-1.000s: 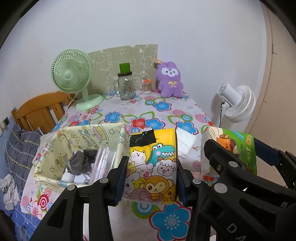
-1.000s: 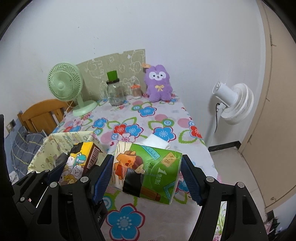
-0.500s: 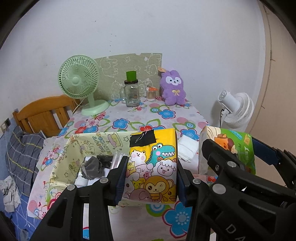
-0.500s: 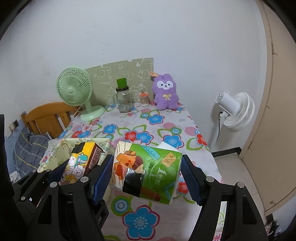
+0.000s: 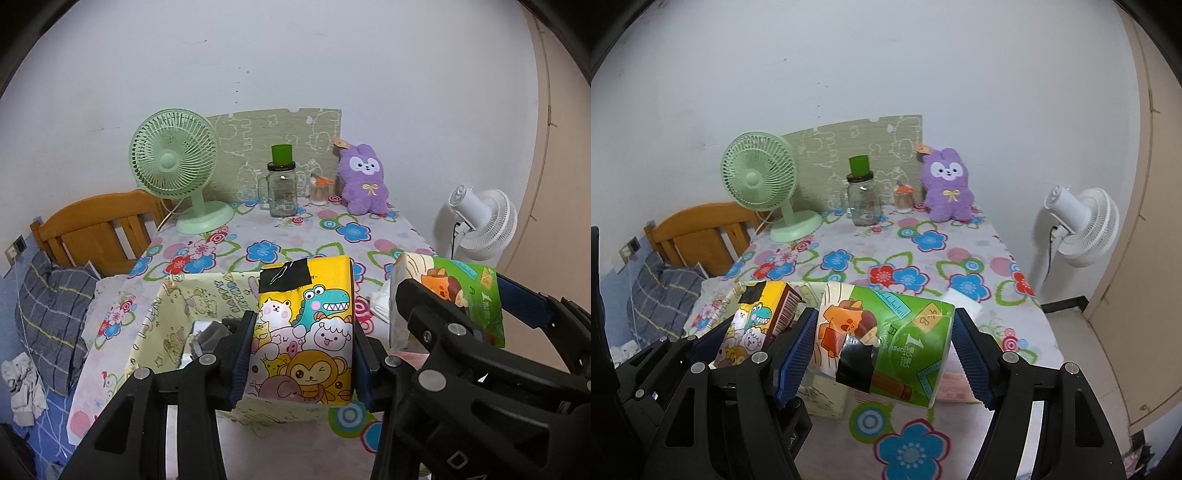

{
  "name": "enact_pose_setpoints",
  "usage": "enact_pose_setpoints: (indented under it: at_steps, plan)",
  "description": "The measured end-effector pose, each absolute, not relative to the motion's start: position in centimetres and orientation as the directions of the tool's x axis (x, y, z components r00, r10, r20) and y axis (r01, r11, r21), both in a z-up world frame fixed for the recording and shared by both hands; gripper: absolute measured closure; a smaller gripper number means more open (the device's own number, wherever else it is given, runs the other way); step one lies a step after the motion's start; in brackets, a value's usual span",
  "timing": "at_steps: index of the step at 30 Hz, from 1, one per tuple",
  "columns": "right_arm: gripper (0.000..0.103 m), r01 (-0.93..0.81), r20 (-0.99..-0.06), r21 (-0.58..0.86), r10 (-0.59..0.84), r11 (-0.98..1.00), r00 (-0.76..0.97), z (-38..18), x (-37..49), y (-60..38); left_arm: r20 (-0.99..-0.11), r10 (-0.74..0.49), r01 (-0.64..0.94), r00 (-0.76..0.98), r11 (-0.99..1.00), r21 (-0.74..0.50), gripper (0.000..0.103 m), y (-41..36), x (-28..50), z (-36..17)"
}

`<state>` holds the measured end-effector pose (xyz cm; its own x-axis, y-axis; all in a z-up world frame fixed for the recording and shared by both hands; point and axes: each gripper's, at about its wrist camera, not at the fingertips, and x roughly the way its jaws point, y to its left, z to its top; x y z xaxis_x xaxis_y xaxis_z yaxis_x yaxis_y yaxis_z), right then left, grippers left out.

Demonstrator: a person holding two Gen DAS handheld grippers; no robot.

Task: Organize soft objects
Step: 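Carry yellow tissue pack with left tool while right tool carries green pack to box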

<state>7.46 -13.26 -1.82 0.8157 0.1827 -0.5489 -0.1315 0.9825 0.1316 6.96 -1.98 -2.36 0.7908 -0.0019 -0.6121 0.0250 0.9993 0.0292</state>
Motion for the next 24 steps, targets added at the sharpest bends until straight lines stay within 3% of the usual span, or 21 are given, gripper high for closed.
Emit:
enact_pose_setpoints:
  at_steps: [24]
  plan:
    - [0.028,-0.221,-0.604,0.130,0.254,0.967,0.756,-3.7,12.8,-5.9,-0.661,0.059,-0.044,0.748,0.998,0.039,0.055,4.9,11.2,-4.6]
